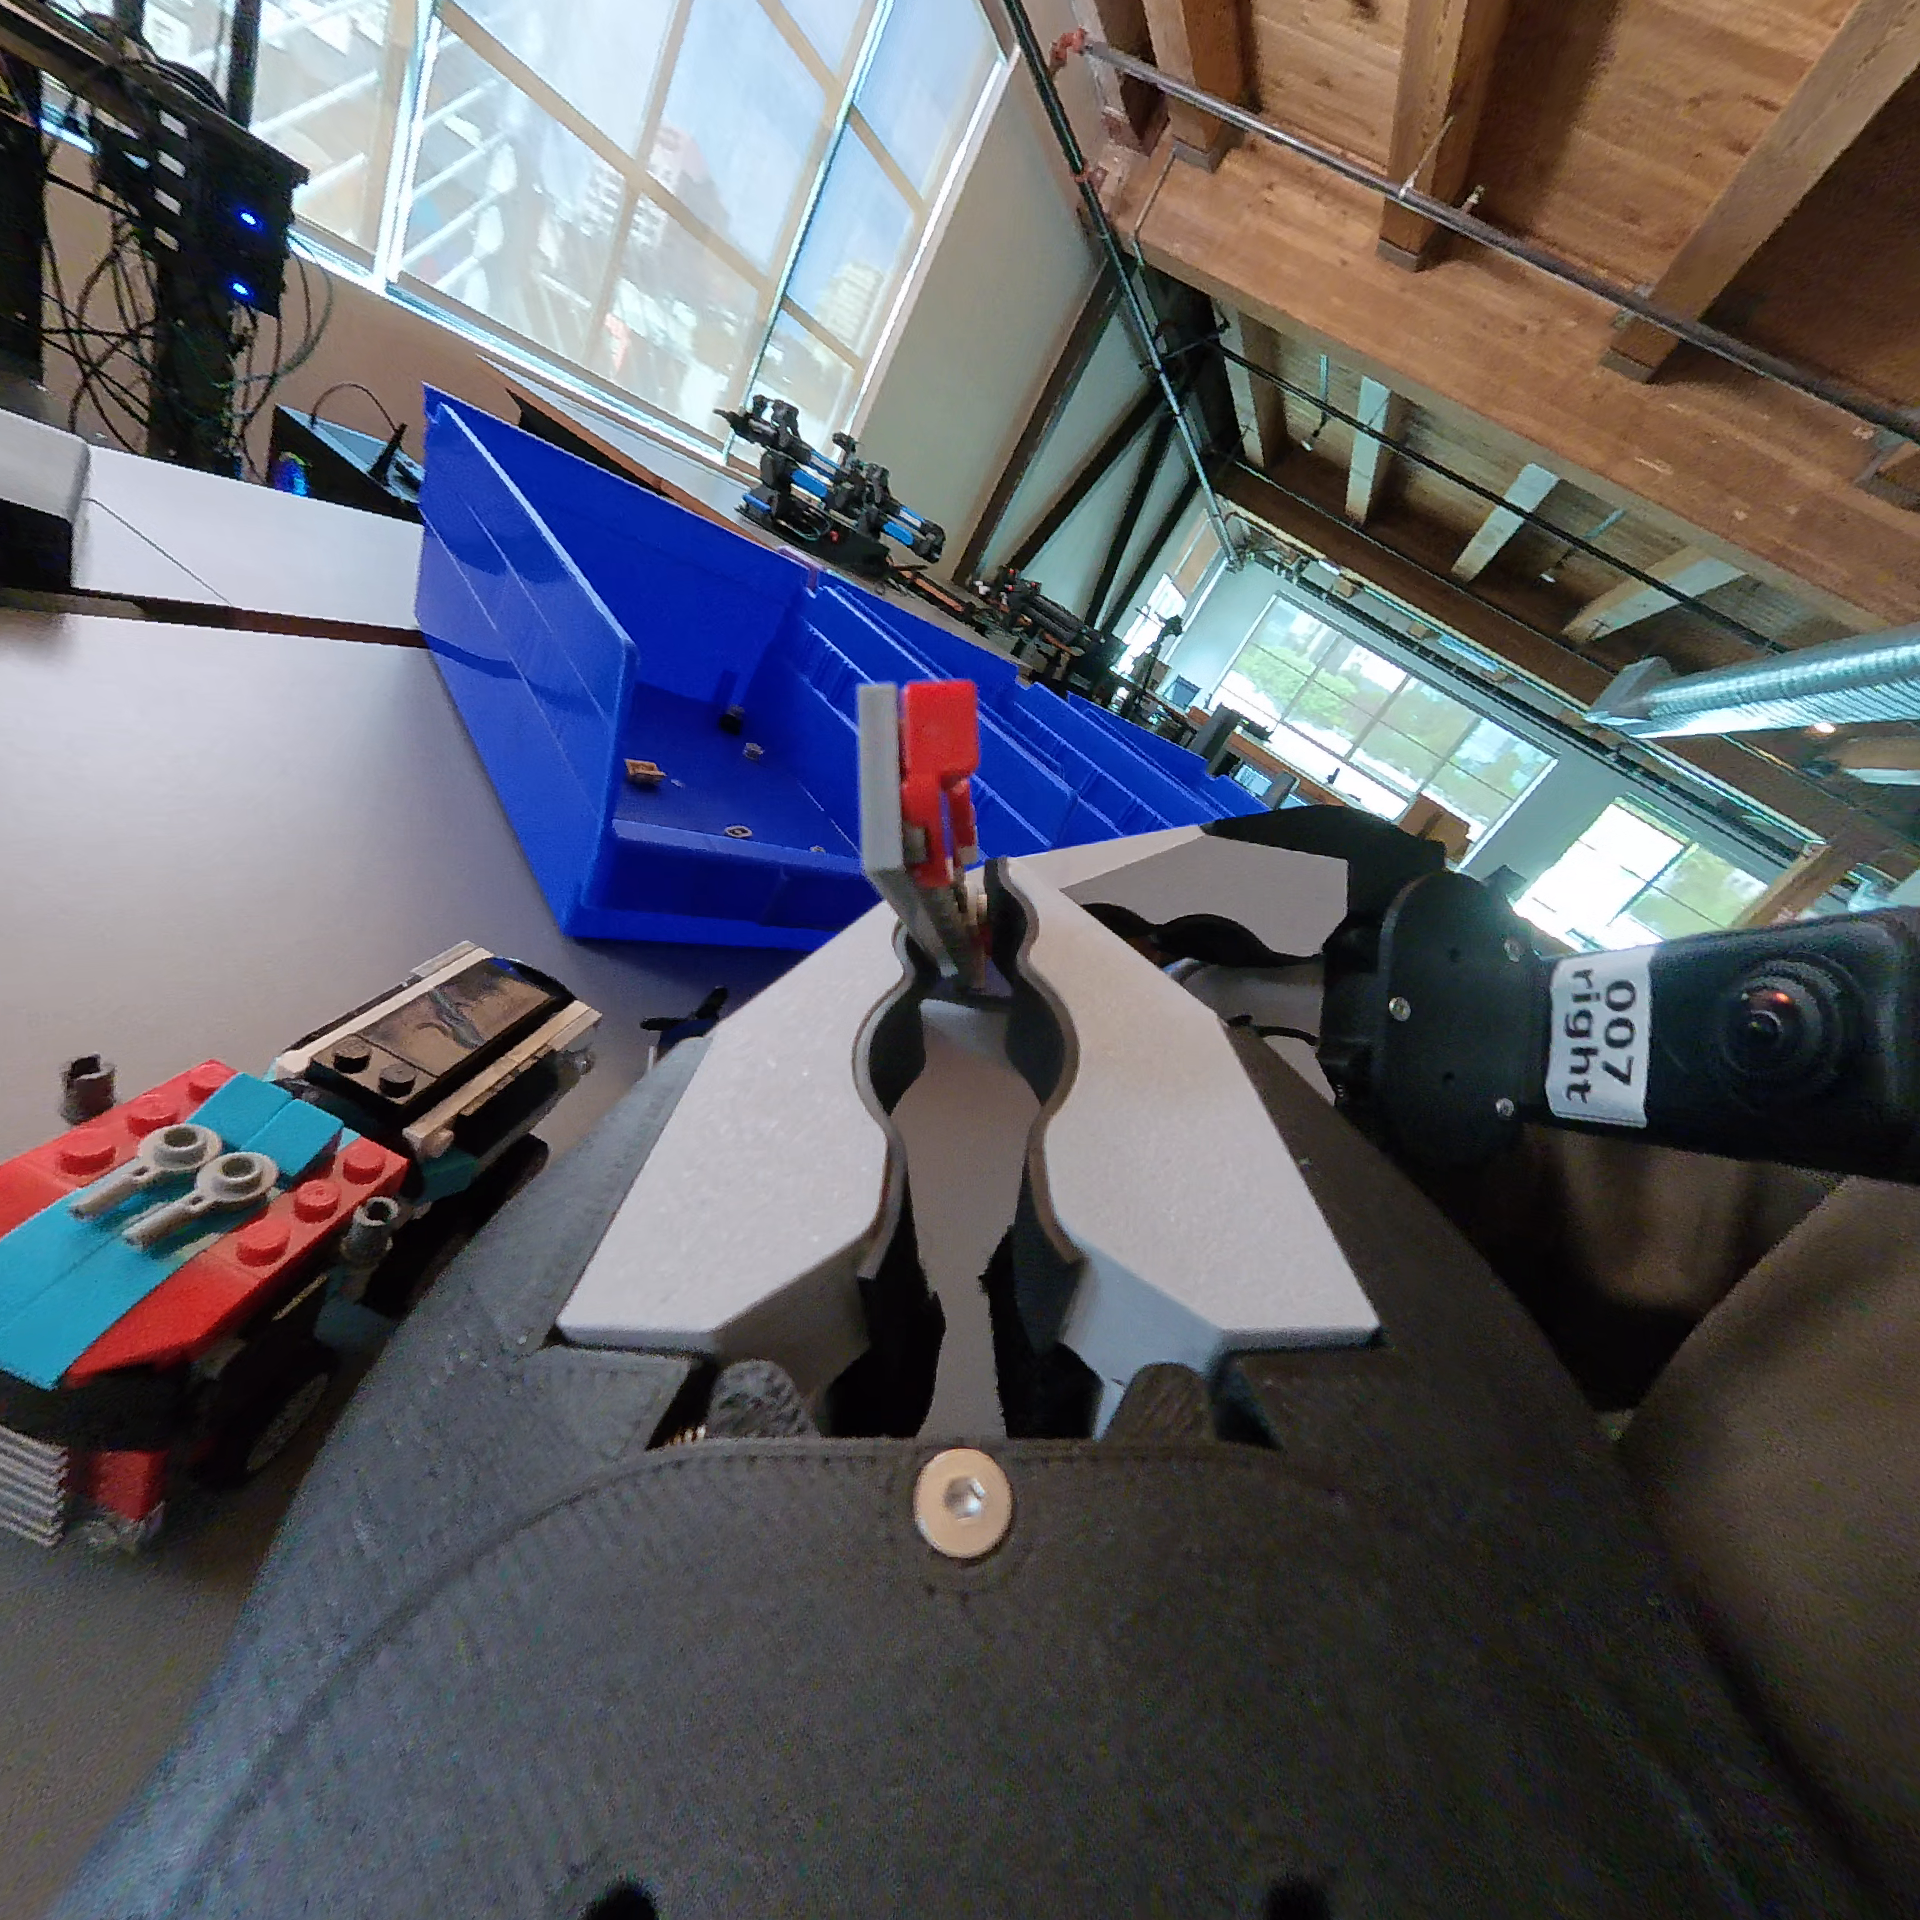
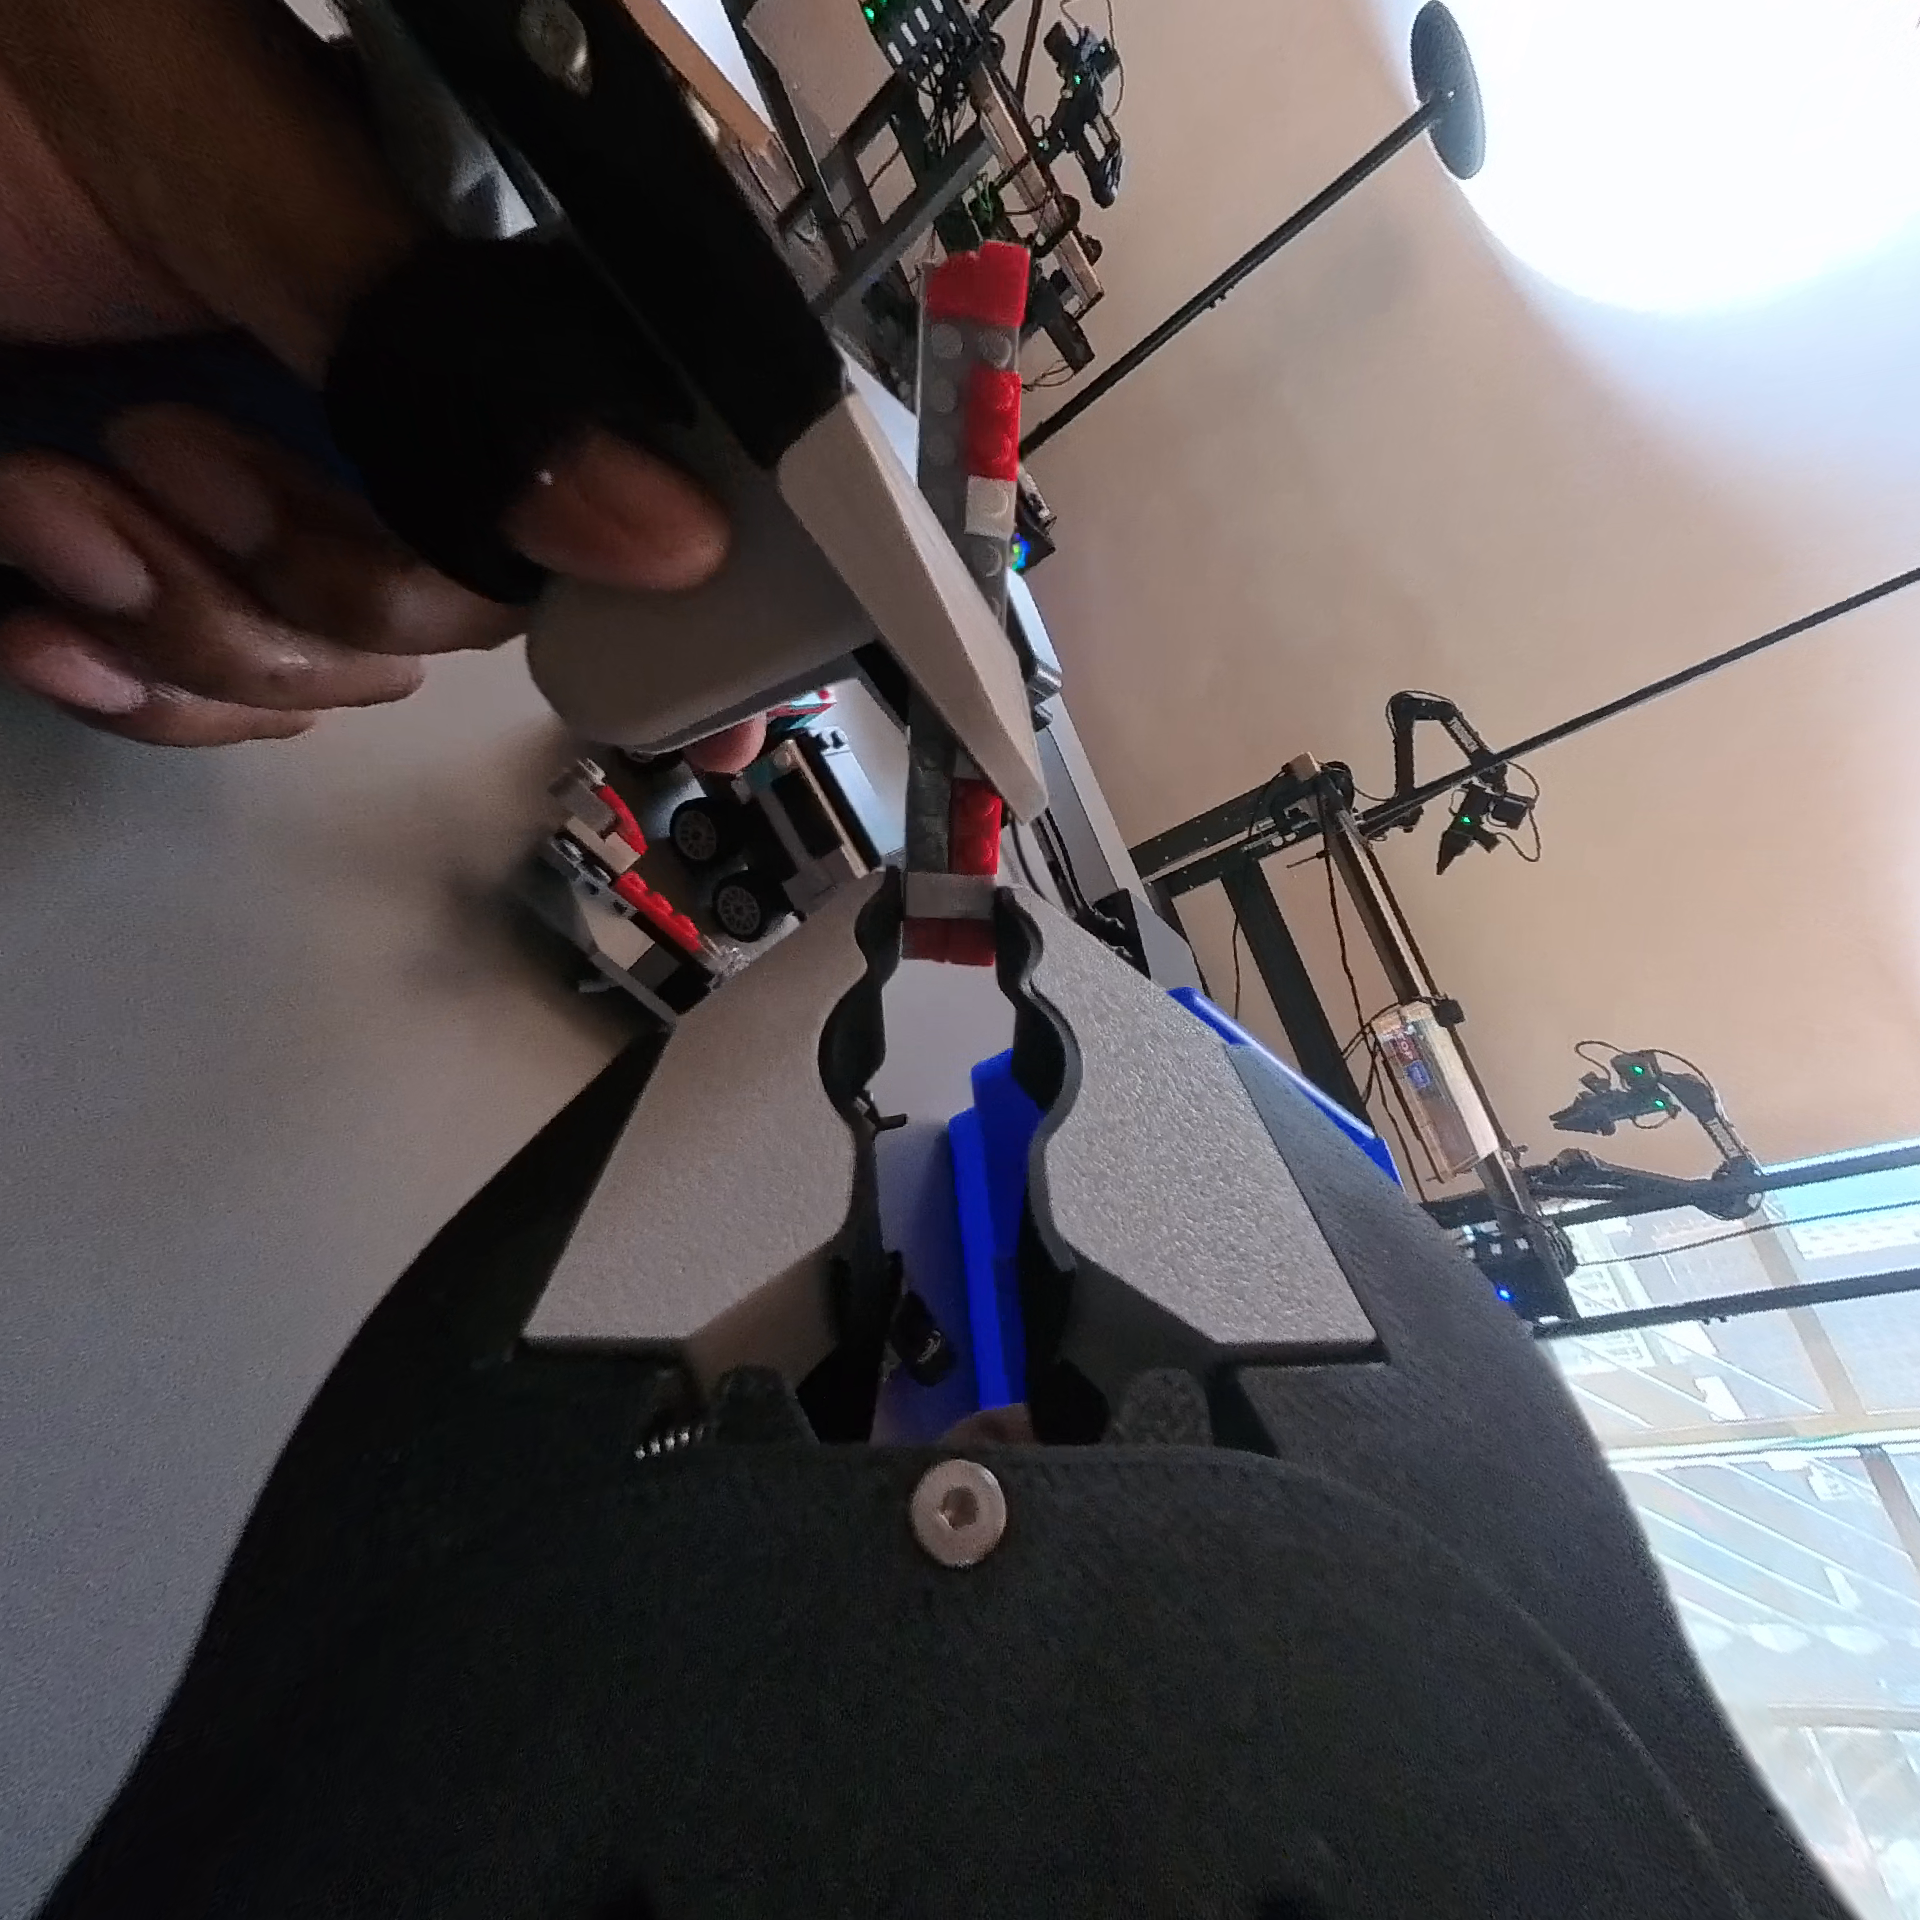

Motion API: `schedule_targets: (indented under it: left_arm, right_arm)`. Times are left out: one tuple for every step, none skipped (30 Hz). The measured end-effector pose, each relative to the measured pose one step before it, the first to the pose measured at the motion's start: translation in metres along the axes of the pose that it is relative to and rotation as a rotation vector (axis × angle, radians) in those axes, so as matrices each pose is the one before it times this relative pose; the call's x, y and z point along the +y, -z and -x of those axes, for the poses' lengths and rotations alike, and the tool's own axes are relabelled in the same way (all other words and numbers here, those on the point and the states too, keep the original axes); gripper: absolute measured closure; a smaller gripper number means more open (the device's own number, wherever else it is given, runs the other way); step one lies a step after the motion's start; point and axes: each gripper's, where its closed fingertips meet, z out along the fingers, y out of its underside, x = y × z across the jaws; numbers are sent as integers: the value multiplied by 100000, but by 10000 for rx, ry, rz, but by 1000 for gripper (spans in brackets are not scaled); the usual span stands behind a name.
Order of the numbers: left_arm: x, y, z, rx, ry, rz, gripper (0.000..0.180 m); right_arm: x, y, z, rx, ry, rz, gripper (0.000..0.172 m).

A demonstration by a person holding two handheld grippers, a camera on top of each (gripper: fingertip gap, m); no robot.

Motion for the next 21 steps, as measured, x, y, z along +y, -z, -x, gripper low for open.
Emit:
schedule_targets:
  left_arm:
    - [-73,67,106,-113,-61,-65,171]
    - [-21,28,73,-97,-96,-29,171]
    - [0,12,18,-69,-98,-29,171]
    - [70,-22,-68,-40,-102,15,171]
    - [97,-45,-132,-4,-111,27,171]
    - [90,-66,-192,35,-94,17,171]
    - [172,-80,-187,35,-89,76,171]
    - [105,-47,-64,-25,-124,40,171]
    - [31,-5,-35,-11,-155,32,170]
    - [0,-2,-52,31,-179,50,170]
    - [-28,-5,-84,39,-240,52,170]
    - [-22,29,-105,54,-342,78,170]
    - [-87,72,-167,127,-472,73,170]
    - [-126,69,-190,168,-519,76,170]
    - [-108,52,-162,124,-469,69,170]
    - [-57,24,-118,73,-401,80,170]
    - [-8,3,-92,48,-327,90,170]
    - [20,-3,-55,4,-257,75,170]
    - [24,19,-44,-2,-235,48,170]
    - [26,-8,-26,24,-126,36,169]
    - [7,-5,-14,29,-45,4,169]
  right_arm:
    - [30,-32,-2,52,46,97,154]
    - [38,-36,9,38,27,96,154]
    - [30,-30,-12,56,38,86,154]
    - [34,-37,-31,80,96,87,153]
    - [34,-34,-12,79,152,98,153]
    - [33,-31,30,65,156,87,154]
    - [-45,-2,73,30,139,39,154]
    - [-15,18,47,18,119,33,155]
    - [16,23,21,-11,100,31,155]
    - [20,47,-10,-51,37,7,154]
    - [-20,54,-16,-85,-73,-14,155]
    - [-63,76,11,-111,-114,-46,155]
    - [-141,102,-14,-108,-113,-116,155]
    - [-184,144,-51,-131,-170,-166,155]
    - [-166,132,-20,-189,-244,-155,155]
    - [-117,115,29,-267,-338,-135,155]
    - [-64,84,81,-291,-352,-105,155]
    - [-35,58,119,-253,-283,-89,155]
    - [-25,31,108,-239,-265,-89,155]
    - [-14,34,98,-229,-268,-77,155]
    - [-16,33,94,-206,-232,-59,155]
